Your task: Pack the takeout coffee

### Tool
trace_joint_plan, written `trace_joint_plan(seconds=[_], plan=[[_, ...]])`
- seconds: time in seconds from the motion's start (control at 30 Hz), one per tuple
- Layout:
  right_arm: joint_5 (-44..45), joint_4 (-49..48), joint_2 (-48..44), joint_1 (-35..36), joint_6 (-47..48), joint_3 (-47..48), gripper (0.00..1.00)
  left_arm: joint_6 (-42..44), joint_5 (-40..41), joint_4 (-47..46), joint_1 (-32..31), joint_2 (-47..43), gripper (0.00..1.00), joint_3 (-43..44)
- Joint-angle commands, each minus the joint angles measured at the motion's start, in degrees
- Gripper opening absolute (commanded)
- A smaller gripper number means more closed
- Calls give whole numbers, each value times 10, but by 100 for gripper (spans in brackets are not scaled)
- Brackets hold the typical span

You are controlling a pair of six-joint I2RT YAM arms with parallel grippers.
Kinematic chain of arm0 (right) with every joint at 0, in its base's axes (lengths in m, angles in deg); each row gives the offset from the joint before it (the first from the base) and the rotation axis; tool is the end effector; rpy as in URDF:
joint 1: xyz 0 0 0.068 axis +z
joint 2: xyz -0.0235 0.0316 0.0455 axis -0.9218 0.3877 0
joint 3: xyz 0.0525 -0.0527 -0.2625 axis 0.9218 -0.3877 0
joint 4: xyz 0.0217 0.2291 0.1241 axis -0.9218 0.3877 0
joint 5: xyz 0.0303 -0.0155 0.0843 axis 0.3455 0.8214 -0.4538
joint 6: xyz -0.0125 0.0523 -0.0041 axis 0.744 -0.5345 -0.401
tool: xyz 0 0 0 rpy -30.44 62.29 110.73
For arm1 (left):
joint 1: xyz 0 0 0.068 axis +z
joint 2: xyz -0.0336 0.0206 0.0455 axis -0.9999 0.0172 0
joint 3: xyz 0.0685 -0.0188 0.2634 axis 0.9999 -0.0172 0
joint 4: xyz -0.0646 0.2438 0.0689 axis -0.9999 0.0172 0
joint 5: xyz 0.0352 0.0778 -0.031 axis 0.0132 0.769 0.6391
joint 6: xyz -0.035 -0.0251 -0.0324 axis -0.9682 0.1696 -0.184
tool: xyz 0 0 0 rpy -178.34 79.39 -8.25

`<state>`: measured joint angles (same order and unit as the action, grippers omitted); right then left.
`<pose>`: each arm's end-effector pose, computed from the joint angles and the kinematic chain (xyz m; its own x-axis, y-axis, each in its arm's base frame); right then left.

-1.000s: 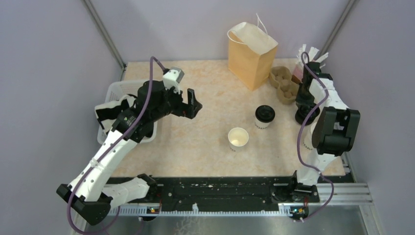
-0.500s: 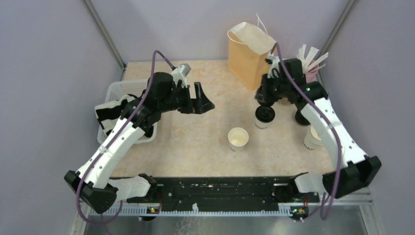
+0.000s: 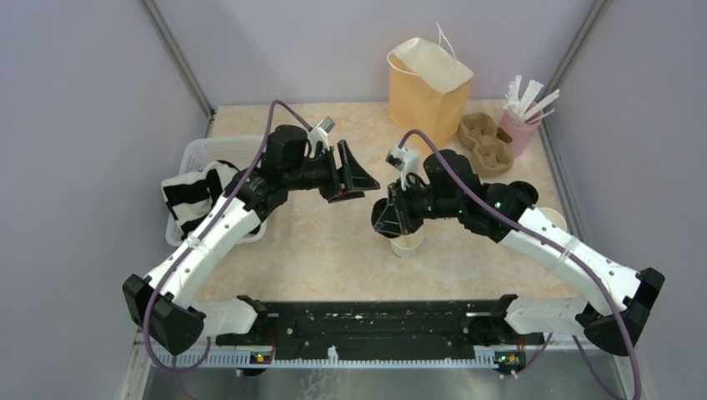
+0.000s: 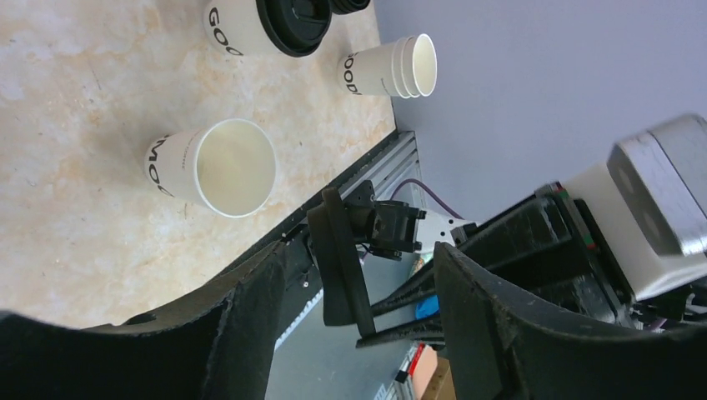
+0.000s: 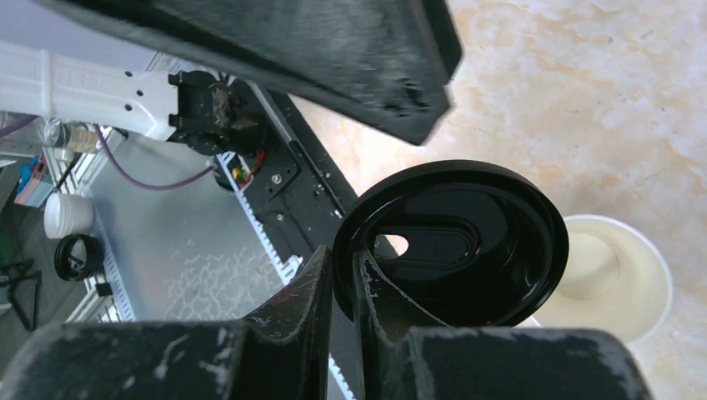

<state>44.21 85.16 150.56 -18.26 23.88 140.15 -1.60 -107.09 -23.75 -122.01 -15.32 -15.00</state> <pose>0.1520 0.1921 0.3805 -0.6567 -0.2258 -0.7196 -0.7013 0.5337 0.4726 0.2161 -0.1620 0.3870 -0.8982 -0.2155 -0.3830 0.2441 0.4802 -0.8425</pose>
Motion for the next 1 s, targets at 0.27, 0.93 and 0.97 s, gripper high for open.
trace_joint_plan(seconds=[0.27, 0.93, 0.97], plan=[[7, -9, 9, 21, 24, 30, 11, 14, 48, 40, -72, 30, 55, 25], [58, 55, 45, 21, 46, 83, 34, 52, 105, 58, -89, 64, 17, 72], [68, 62, 45, 21, 44, 92, 42, 47, 99, 51, -83, 61, 16, 68]])
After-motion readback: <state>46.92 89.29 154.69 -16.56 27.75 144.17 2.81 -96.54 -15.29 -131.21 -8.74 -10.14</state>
